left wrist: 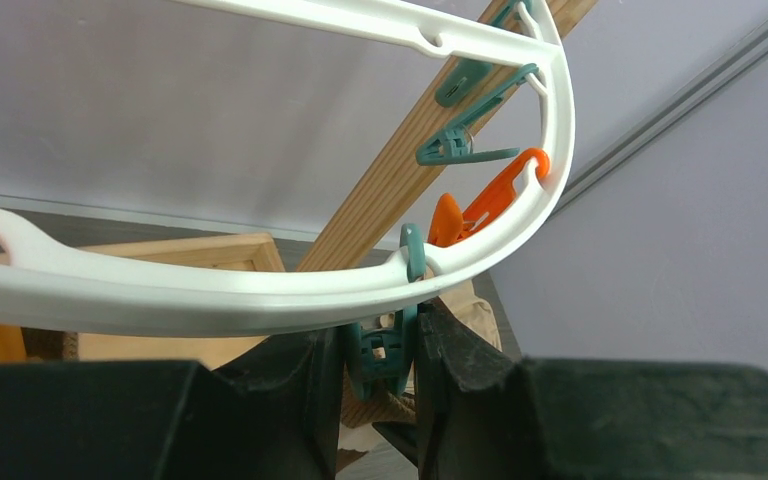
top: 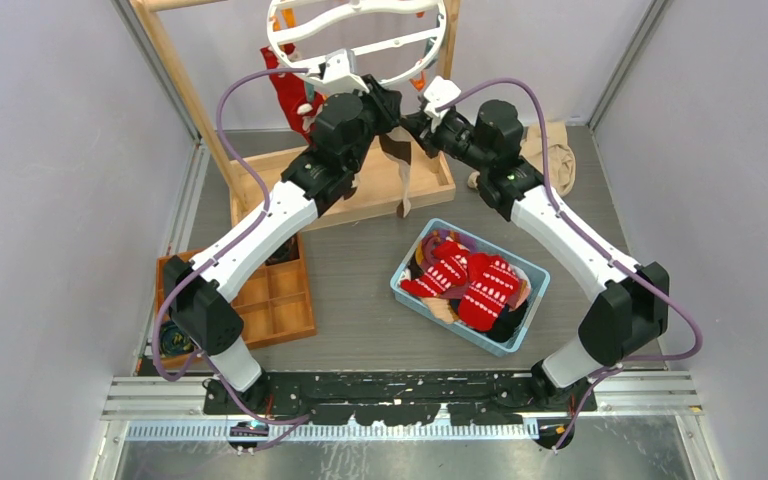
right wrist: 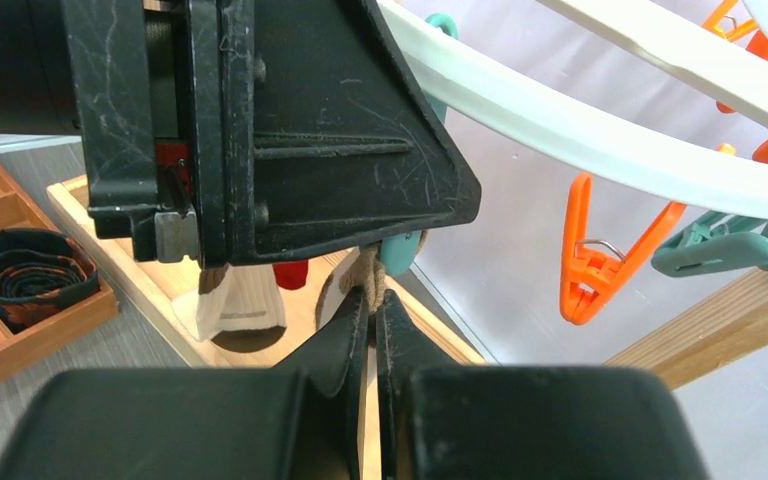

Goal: Clip the socks to the hanger
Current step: Clamp the sock onto the hanger.

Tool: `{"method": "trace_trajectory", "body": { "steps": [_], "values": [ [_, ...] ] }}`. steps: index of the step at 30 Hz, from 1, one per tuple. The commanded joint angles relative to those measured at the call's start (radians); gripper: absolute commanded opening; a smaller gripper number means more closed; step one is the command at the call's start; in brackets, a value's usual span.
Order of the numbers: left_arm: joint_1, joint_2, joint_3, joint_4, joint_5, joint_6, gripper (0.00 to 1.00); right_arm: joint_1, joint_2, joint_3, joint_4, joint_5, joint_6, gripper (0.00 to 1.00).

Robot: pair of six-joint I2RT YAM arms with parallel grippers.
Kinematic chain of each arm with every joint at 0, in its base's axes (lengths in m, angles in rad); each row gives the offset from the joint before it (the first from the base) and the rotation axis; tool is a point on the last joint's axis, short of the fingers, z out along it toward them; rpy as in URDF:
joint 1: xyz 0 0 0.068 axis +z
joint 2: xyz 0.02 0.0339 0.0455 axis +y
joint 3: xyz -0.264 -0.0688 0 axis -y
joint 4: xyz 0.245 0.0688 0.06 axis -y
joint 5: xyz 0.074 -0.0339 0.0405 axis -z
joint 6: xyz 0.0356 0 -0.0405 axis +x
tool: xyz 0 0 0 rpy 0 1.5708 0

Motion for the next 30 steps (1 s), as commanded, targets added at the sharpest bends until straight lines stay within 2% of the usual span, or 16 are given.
{"method": "trace_trajectory", "body": {
  "steps": [1,20,30],
  "values": [
    [0.006,-0.006,0.054,-0.003,-0.037,0.019,0.03,0.004,-0.063,0.037,0.02,0.028,-0.035,0.01],
    [0.006,-0.004,0.069,-0.063,-0.048,-0.004,0.03,0.036,-0.073,0.033,0.036,0.049,-0.033,0.0],
    [0.006,-0.006,0.094,-0.088,-0.051,-0.018,0.02,0.044,-0.081,0.026,-0.053,0.093,-0.11,0.01]
  ]
}}
